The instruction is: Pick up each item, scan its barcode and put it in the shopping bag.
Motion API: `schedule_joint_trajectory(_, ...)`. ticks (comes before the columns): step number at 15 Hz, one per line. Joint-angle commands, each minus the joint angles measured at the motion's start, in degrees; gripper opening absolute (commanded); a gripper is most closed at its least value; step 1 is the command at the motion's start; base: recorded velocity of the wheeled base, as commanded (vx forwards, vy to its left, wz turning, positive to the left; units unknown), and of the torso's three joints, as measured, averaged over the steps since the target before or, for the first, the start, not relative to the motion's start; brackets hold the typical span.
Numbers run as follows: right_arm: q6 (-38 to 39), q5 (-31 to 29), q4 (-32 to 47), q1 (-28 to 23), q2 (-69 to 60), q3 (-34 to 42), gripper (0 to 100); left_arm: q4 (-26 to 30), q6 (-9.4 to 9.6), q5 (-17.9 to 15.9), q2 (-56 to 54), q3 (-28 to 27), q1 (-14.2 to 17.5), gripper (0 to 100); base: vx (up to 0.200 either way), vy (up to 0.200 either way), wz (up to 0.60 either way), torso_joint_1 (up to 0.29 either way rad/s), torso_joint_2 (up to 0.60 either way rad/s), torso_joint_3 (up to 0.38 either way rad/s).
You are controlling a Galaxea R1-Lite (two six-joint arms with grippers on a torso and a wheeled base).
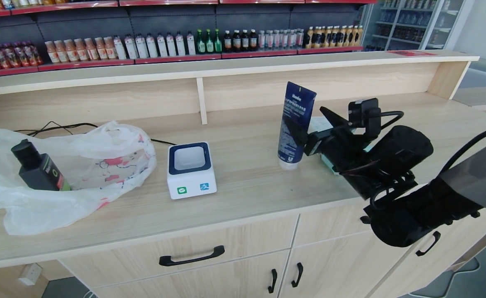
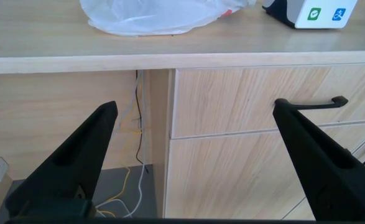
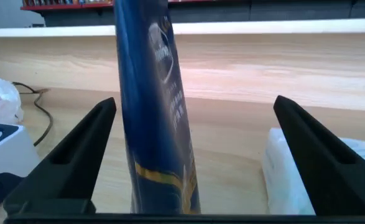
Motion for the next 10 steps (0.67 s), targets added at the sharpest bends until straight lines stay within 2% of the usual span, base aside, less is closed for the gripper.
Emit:
schedule_joint_trajectory(1,-0.6,0.0,0.0,0.7,-4.7,-1.3,100,0.0,-0.06,0.0,0.0,0.0,0.0,100,0.000,0.000,0.00,0.000,0.00,0.000)
schedule_joint_trajectory(3,-4.4,-0.2,0.0,0.8,-9.2,-1.0,100,0.2,-0.06,0.0,0.0,0.0,0.0,100,0.000,0.000,0.00,0.000,0.00,0.000)
schedule_joint_trajectory(6,-3.4,-1.7,0.8,2.0,-13.9,0.7,100,0.3,0.03,-0.1,0.0,0.0,0.0,100,0.000,0.000,0.00,0.000,0.00,0.000)
schedule_joint_trajectory(7,-0.8,-3.3,4.1,2.1,-15.8,2.3,100,0.3,0.03,-0.1,0.0,0.0,0.0,100,0.000,0.000,0.00,0.000,0.00,0.000)
schedule_joint_trajectory(10,4.6,-3.5,18.7,3.1,-23.3,4.0,100,0.3,0.03,-0.1,0.0,0.0,0.0,100,0.000,0.000,0.00,0.000,0.00,0.000)
